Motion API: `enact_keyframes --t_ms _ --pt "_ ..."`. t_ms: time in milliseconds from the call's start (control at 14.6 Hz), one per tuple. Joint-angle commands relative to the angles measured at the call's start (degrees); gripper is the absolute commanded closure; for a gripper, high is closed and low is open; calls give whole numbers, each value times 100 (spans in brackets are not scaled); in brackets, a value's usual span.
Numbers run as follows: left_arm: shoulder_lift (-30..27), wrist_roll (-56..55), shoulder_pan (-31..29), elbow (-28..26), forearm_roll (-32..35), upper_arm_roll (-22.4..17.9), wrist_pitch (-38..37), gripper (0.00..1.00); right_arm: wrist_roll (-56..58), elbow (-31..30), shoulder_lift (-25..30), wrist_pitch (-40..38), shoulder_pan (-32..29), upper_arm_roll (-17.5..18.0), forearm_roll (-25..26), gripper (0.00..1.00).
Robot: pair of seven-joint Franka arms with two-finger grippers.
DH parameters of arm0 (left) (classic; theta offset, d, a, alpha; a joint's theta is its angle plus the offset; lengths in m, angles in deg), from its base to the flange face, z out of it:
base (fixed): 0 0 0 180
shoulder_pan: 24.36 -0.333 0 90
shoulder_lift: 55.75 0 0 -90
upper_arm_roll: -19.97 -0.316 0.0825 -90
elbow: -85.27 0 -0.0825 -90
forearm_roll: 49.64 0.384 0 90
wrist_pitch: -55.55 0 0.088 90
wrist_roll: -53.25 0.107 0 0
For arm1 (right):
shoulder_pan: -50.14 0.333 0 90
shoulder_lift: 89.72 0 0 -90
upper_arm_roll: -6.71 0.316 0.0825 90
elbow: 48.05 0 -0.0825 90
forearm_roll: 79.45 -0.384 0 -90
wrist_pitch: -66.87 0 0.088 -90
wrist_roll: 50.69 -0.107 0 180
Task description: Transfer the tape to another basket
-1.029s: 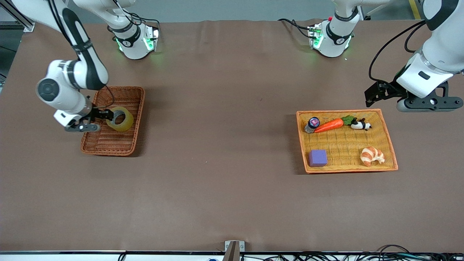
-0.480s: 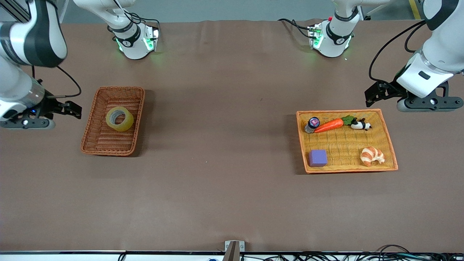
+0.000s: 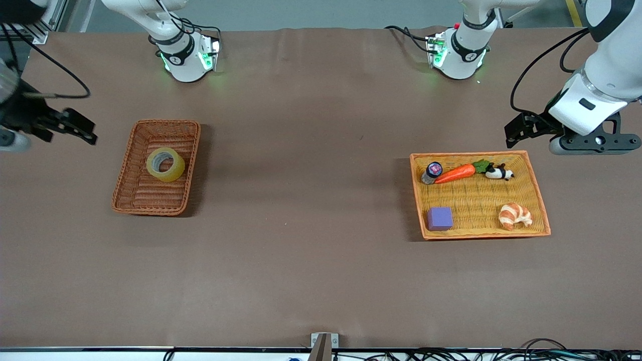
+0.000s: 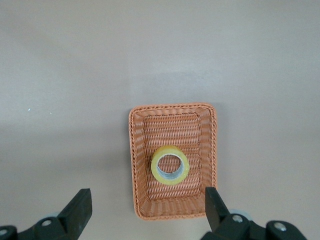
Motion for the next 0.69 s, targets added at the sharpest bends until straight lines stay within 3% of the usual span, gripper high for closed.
enact_keyframes --t_ms 0,206,617 --pt "-22 78 18 58 102 -10 -98 0 176 393 -294 -181 -146 93 -45 0" --pt "-22 78 18 58 102 -10 -98 0 221 375 -294 -181 -120 75 210 0" --pt "-22 78 18 58 94 -10 -98 0 535 375 -294 -172 -102 -136 175 0"
